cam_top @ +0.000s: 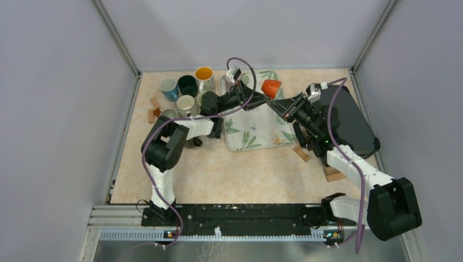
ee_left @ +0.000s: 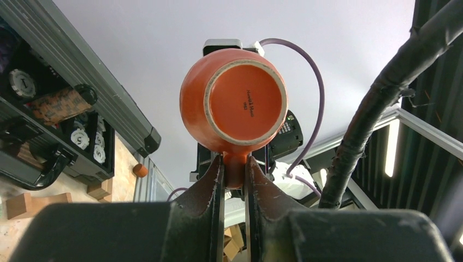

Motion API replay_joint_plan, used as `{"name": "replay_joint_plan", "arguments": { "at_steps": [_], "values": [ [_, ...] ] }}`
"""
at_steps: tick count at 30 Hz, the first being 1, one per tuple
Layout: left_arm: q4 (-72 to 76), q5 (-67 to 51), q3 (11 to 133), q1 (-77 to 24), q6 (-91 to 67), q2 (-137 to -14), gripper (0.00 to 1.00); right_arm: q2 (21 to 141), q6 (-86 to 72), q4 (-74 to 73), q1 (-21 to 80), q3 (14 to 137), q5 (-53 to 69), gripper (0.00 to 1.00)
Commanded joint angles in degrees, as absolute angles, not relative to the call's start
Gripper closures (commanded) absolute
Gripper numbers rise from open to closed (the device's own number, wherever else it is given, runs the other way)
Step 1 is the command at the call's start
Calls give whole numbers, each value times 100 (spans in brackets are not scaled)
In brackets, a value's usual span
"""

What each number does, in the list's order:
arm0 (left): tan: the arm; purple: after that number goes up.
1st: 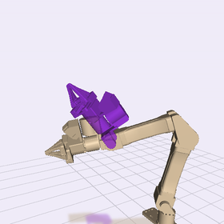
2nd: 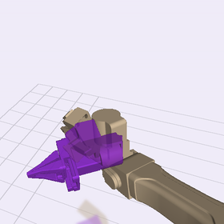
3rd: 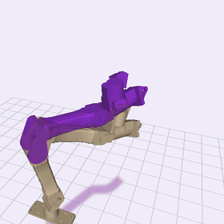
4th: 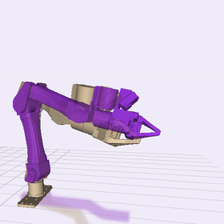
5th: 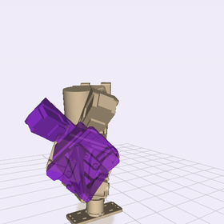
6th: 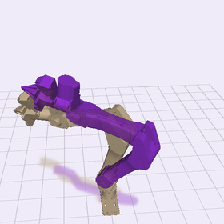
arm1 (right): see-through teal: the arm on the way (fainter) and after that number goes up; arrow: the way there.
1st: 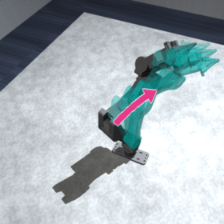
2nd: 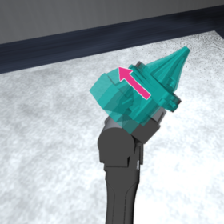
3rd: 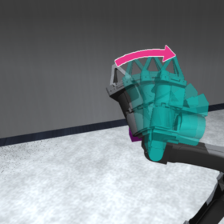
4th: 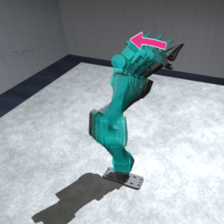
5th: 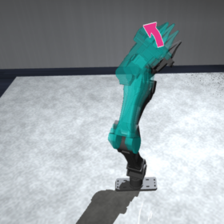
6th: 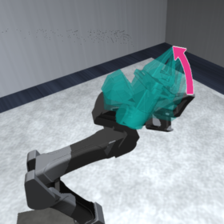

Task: Turn the mug right side up
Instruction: Turn over the cup on the tray.

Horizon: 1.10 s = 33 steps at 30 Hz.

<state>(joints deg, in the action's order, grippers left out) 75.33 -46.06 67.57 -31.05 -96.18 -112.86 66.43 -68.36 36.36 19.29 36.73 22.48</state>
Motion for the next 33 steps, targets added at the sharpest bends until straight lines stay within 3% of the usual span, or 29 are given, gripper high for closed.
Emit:
{"name": "replay_joint_plan", "arguments": {
  "at_steps": [1, 18, 33],
  "values": [
    [7920, -4974, 6677, -3342, -9406, -11133, 100, 6555, -6410, 3388, 1929, 3866, 1755, 100],
    [8534, -4746, 6558, -3340, -9641, -11618, 79, 6541, -5823, 2743, 2011, 3858, 1740, 100],
    [8736, -4593, 6433, -3334, -9756, -11654, 71, 6587, -5767, 2713, 2048, 3876, 1793, 100]
  ]
}}
